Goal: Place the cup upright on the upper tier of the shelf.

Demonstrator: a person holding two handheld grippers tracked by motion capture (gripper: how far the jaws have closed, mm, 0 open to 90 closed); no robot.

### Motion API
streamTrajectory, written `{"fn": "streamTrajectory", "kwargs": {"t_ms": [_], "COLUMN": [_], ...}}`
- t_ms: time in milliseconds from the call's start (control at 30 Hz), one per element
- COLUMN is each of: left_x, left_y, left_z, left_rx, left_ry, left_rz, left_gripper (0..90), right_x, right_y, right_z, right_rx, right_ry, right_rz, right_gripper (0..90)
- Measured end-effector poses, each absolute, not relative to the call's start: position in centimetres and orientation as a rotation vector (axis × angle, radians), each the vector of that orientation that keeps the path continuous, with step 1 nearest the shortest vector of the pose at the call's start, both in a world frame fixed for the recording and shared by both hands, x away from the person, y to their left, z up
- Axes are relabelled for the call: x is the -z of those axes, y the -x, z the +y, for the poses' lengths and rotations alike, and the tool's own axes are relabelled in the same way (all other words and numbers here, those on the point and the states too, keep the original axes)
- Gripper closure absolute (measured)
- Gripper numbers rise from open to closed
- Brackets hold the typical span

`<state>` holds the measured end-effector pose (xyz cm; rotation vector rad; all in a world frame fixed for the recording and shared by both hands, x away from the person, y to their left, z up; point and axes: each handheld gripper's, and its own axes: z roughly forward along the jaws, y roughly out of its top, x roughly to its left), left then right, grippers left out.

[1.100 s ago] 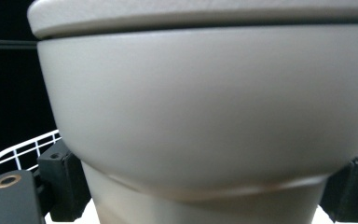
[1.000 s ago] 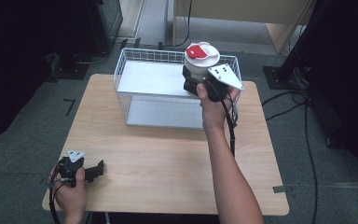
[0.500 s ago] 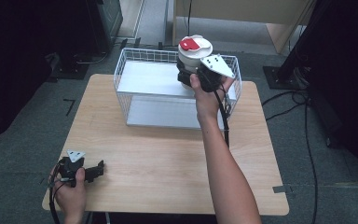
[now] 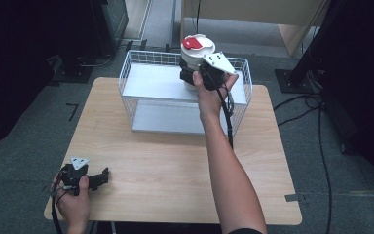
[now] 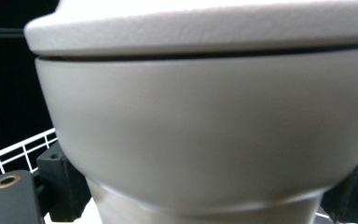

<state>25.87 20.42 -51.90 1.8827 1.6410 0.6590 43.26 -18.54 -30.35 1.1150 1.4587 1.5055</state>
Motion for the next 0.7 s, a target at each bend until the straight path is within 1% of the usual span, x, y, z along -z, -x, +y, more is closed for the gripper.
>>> {"fn": "streamTrajectory", "kwargs": {"t_ms": [300,700], "left_x": [51.9,51.9], "left_y": [-25.9,-25.9], "left_z": [20.4,20.4], "left_rx": [-0.658,-0.657], "left_ry": [-1.884,-1.884], "left_rz": [1.639,1.638], "left_gripper": [0.0,0.0], "right_x": [30.8,31.3], "right_y": [-44.3,-44.9], "right_z": [-17.7,-17.7], "right_rx": [-1.501,-1.485], "right_ry": [-1.124,-1.165], "right_rz": [1.466,1.457], "right_gripper": [9.4,9.1]}}
